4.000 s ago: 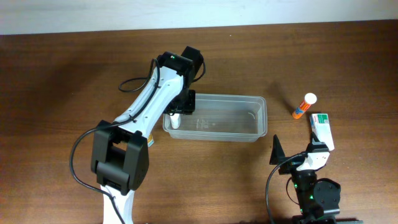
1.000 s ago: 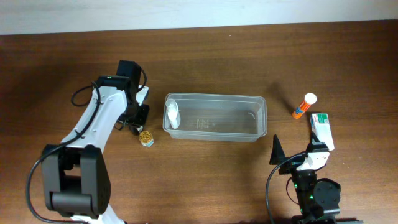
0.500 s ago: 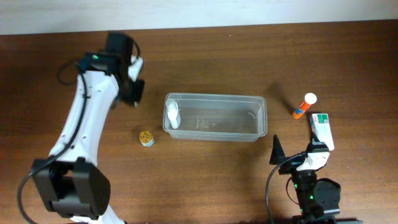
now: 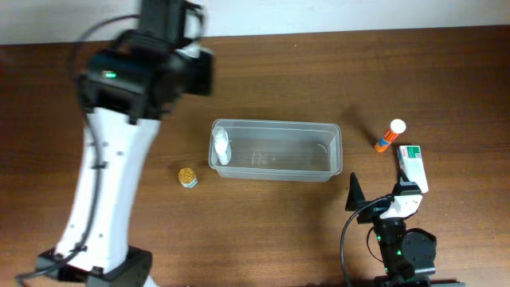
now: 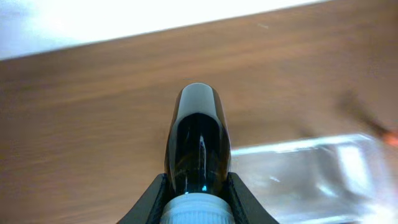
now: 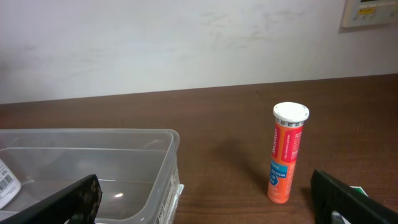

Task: Pack container
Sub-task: 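Lift the dark brown bottle and carry it over the container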

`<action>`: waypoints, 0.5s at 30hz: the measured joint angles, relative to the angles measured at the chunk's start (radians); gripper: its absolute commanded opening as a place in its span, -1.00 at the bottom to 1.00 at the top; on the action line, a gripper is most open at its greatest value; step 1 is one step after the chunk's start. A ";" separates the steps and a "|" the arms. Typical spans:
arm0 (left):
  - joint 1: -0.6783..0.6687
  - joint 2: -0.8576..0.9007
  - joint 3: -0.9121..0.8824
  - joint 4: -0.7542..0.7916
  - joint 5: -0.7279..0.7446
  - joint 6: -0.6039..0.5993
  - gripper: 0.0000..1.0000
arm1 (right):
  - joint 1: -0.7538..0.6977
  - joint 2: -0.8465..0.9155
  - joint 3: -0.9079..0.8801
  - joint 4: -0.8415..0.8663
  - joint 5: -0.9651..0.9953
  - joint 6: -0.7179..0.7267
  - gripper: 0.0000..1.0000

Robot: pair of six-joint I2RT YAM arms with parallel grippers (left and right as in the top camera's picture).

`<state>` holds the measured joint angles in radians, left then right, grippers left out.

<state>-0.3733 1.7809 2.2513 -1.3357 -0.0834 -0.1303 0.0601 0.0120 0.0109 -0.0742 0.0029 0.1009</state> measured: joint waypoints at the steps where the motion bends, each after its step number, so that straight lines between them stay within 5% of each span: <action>1: -0.035 0.009 0.000 -0.002 0.003 -0.020 -0.99 | 0.000 0.000 0.000 0.000 0.000 0.000 0.97; 9: -0.275 0.095 0.000 -0.026 0.005 -0.108 -0.99 | 0.000 0.000 0.000 0.000 0.000 0.000 0.97; 15: -0.332 0.154 0.000 -0.148 -0.070 -0.257 -0.99 | 0.000 0.000 0.000 0.000 0.000 0.000 0.97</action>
<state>-0.7048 1.9354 2.2513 -1.4837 -0.1535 -0.3878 0.0601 0.0120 0.0109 -0.0742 0.0032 0.1013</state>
